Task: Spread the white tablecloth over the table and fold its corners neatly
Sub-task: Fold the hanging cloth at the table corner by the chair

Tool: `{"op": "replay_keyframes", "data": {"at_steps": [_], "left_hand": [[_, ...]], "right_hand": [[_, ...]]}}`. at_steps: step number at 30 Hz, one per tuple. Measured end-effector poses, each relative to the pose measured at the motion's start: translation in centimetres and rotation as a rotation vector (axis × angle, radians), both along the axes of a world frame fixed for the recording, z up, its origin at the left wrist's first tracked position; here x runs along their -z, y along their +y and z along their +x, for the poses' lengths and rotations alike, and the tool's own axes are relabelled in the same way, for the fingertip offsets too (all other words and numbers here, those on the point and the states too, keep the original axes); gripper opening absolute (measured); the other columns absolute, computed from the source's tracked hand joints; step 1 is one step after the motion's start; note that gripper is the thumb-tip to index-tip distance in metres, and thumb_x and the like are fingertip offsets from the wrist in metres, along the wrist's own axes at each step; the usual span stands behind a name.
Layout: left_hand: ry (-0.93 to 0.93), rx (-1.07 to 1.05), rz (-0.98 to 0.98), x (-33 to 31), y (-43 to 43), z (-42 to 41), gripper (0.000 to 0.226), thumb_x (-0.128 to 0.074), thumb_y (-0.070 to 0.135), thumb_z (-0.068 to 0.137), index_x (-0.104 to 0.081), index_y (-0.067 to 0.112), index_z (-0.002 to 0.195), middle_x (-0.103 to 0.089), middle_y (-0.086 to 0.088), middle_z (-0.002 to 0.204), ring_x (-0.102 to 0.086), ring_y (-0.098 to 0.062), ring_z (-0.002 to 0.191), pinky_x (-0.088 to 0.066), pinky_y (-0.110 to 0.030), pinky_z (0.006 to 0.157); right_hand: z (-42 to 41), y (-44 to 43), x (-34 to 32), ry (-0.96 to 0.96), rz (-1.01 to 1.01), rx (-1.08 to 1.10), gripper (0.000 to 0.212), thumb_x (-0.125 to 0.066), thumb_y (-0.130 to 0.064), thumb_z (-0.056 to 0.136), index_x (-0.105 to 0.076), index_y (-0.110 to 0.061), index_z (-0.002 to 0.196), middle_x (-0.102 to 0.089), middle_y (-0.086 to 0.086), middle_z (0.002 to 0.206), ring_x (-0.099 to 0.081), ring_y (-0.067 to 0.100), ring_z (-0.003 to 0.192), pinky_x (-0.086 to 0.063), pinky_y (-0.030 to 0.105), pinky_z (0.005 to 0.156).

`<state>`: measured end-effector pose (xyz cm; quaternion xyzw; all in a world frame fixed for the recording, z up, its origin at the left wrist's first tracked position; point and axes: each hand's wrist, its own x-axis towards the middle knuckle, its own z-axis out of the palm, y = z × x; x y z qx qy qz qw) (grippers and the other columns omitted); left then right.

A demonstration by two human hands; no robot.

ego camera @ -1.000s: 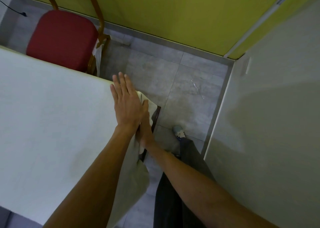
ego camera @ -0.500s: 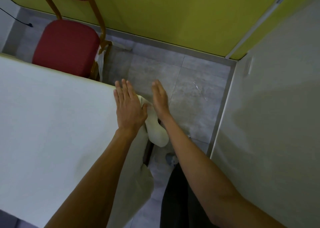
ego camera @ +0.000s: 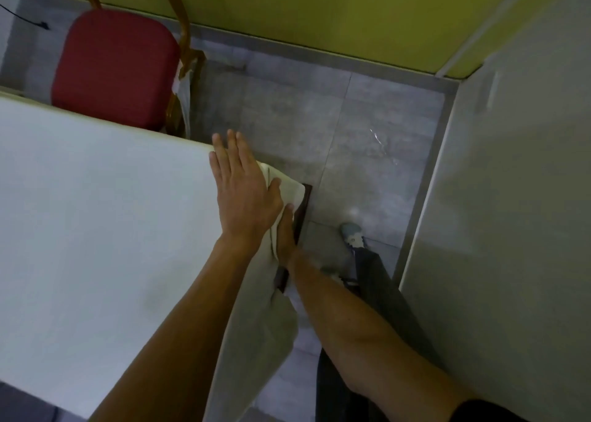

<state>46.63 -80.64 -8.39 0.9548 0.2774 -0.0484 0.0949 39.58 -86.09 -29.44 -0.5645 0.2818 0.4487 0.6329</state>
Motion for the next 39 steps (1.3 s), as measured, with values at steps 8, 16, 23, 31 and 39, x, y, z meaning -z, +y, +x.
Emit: {"op": "replay_keyframes", "data": {"at_steps": [8, 16, 23, 31, 39], "left_hand": [[-0.004, -0.004, -0.038, -0.5, -0.2, 0.1, 0.090, -0.062, 0.044, 0.091, -0.013, 0.005, 0.156, -0.009, -0.013, 0.165, 0.003, -0.032, 0.152, 0.000, -0.044, 0.123], [-0.033, -0.007, 0.038, -0.6, -0.6, -0.1, 0.088, -0.026, 0.061, 0.092, -0.012, 0.002, 0.155, -0.007, -0.016, 0.164, 0.003, -0.032, 0.152, -0.002, -0.047, 0.124], [-0.040, -0.010, 0.124, -0.3, -0.6, -0.1, 0.076, -0.030, 0.047, 0.100, -0.008, -0.001, 0.155, -0.003, -0.018, 0.164, 0.004, -0.032, 0.152, -0.004, -0.048, 0.124], [-0.038, 0.007, 0.117, -0.4, -0.5, -0.1, 0.075, -0.023, 0.046, 0.100, -0.005, -0.001, 0.155, 0.001, -0.018, 0.164, 0.007, -0.030, 0.152, -0.002, -0.045, 0.124], [-0.060, -0.007, 0.111, -0.3, -0.7, 0.0, 0.073, -0.019, 0.045, 0.099, -0.006, -0.001, 0.155, 0.000, -0.018, 0.164, 0.005, -0.030, 0.152, 0.001, -0.042, 0.124]], "right_hand": [[9.3, -1.8, -7.2, -0.162, -0.076, 0.158, 0.076, -0.030, -0.076, 0.093, -0.046, -0.026, 0.148, -0.048, 0.003, 0.152, -0.044, 0.019, 0.139, -0.032, 0.043, 0.120], [11.5, 1.1, -10.1, -0.381, 0.190, -0.093, 0.068, -0.017, -0.063, 0.103, -0.038, -0.023, 0.153, -0.033, -0.002, 0.162, -0.028, 0.012, 0.149, -0.020, 0.041, 0.124], [11.4, 1.8, -5.9, -0.284, 0.075, -0.119, 0.084, -0.029, -0.075, 0.091, -0.033, -0.021, 0.155, -0.030, -0.001, 0.163, -0.028, 0.014, 0.149, -0.019, 0.041, 0.125], [14.0, -2.4, -5.8, -0.505, -0.039, -0.604, 0.055, -0.018, -0.038, 0.110, -0.020, -0.013, 0.158, -0.015, 0.007, 0.167, -0.011, 0.021, 0.155, -0.005, 0.035, 0.125], [11.4, -3.9, -10.4, -1.054, 0.068, -0.759, 0.051, -0.015, -0.036, 0.108, -0.008, -0.021, 0.155, -0.005, -0.011, 0.160, -0.002, 0.007, 0.151, -0.003, 0.032, 0.127]]}}
